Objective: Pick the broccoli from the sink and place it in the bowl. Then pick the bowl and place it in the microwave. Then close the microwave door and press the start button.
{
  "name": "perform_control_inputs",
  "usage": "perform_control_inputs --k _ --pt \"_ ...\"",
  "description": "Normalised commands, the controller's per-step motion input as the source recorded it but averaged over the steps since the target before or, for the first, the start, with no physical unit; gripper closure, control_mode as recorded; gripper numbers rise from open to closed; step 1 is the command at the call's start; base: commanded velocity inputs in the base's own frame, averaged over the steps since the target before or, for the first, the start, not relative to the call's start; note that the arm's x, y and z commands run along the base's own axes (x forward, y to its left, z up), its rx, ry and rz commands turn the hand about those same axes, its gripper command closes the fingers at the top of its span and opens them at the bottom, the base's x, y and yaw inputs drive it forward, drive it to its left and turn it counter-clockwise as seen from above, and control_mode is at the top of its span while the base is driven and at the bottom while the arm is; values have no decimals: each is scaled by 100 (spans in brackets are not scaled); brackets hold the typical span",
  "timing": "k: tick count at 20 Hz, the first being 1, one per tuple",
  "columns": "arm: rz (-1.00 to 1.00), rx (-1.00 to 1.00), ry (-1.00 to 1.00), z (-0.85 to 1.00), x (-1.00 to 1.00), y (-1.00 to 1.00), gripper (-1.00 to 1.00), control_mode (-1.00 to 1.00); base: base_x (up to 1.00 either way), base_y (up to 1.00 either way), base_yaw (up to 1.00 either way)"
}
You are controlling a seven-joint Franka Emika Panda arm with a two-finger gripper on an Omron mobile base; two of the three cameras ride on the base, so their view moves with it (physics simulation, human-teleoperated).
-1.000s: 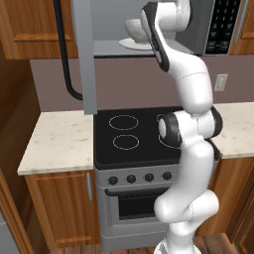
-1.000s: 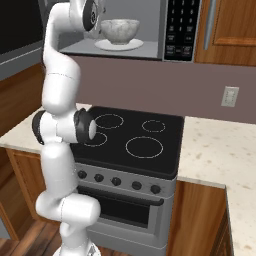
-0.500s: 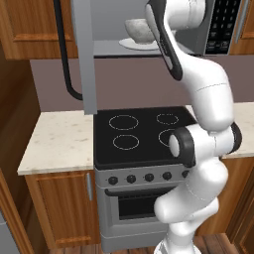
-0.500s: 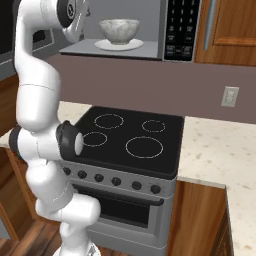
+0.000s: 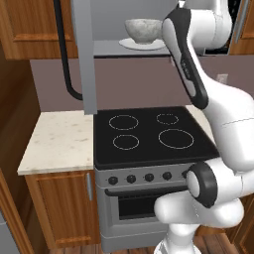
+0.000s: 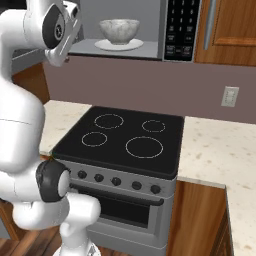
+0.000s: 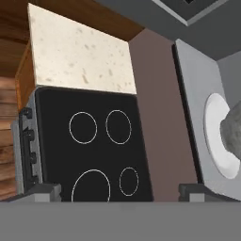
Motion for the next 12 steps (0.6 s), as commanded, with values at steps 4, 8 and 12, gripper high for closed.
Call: perform_control_inputs --k 4,8,12 --pt "5 10 1 -26 -100 0 -100 -100 0 0 0" --pt "8 3 -1 -1 -100 13 -100 -100 0 0 0" --pt "14 0 -4 0 -100 39 -100 -100 0 0 0"
